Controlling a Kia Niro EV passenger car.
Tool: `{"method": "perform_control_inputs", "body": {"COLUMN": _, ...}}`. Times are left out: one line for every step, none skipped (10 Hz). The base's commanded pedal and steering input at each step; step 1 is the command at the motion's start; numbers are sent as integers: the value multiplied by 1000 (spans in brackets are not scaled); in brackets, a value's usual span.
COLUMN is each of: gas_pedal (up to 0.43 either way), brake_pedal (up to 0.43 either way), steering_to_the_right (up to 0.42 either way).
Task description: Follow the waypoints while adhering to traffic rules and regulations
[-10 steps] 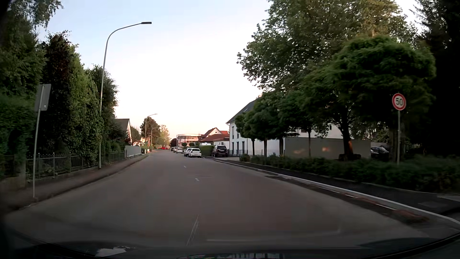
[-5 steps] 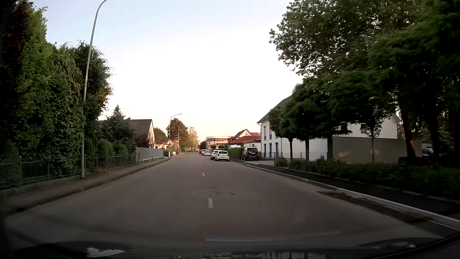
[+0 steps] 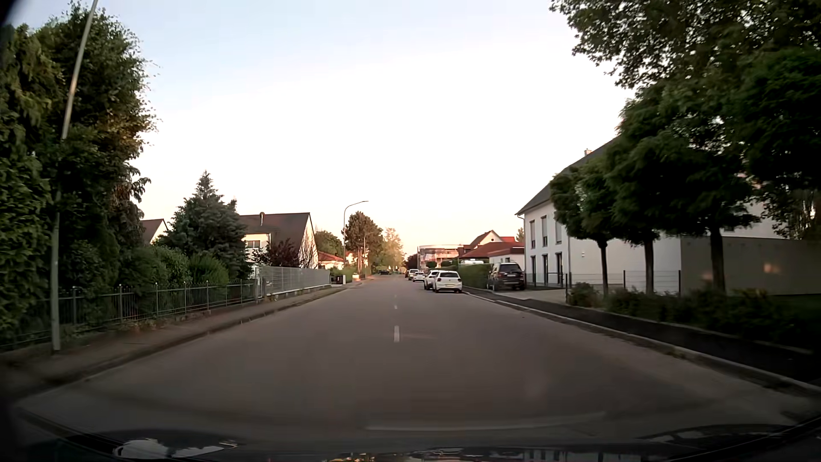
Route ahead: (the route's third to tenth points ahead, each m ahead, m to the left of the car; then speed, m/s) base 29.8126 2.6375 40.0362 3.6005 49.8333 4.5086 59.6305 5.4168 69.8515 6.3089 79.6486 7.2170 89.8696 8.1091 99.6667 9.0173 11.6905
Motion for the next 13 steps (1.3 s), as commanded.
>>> {"method": "perform_control_inputs", "body": {"gas_pedal": 197, "brake_pedal": 18, "steering_to_the_right": -77}}
{"method": "perform_control_inputs", "body": {"gas_pedal": 197, "brake_pedal": 18, "steering_to_the_right": -74}}
{"method": "perform_control_inputs", "body": {"gas_pedal": 197, "brake_pedal": 18, "steering_to_the_right": -62}}
{"method": "perform_control_inputs", "body": {"gas_pedal": 197, "brake_pedal": 18, "steering_to_the_right": -46}}
{"method": "perform_control_inputs", "body": {"gas_pedal": 197, "brake_pedal": 18, "steering_to_the_right": -30}}
{"method": "perform_control_inputs", "body": {"gas_pedal": 197, "brake_pedal": 18, "steering_to_the_right": -20}}
{"method": "perform_control_inputs", "body": {"gas_pedal": 197, "brake_pedal": 18, "steering_to_the_right": -11}}
{"method": "perform_control_inputs", "body": {"gas_pedal": 197, "brake_pedal": 18, "steering_to_the_right": -9}}
{"method": "perform_control_inputs", "body": {"gas_pedal": 209, "brake_pedal": 12, "steering_to_the_right": -8}}
{"method": "perform_control_inputs", "body": {"gas_pedal": 209, "brake_pedal": 18, "steering_to_the_right": -7}}
{"method": "perform_control_inputs", "body": {"gas_pedal": 209, "brake_pedal": 18, "steering_to_the_right": -2}}
{"method": "perform_control_inputs", "body": {"gas_pedal": 209, "brake_pedal": 18, "steering_to_the_right": 5}}
{"method": "perform_control_inputs", "body": {"gas_pedal": 209, "brake_pedal": 18, "steering_to_the_right": 9}}
